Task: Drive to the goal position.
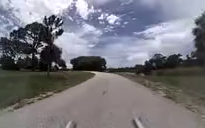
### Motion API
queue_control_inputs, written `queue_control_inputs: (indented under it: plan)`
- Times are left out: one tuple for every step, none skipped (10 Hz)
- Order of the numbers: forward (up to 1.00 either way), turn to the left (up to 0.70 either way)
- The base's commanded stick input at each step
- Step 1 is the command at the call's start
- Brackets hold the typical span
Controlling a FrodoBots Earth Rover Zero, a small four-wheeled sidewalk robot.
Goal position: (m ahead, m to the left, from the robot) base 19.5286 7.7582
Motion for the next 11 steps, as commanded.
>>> queue_control_inputs:
  plan:
    - [0.85,0.0]
    - [0.85,0.0]
    - [0.85,0.0]
    - [0.85,0.0]
    - [0.85,0.0]
    - [0.85,0.0]
    - [0.85,0.0]
    - [0.85,0.0]
    - [0.85,0.0]
    - [0.85,0.0]
    - [0.85,0.0]
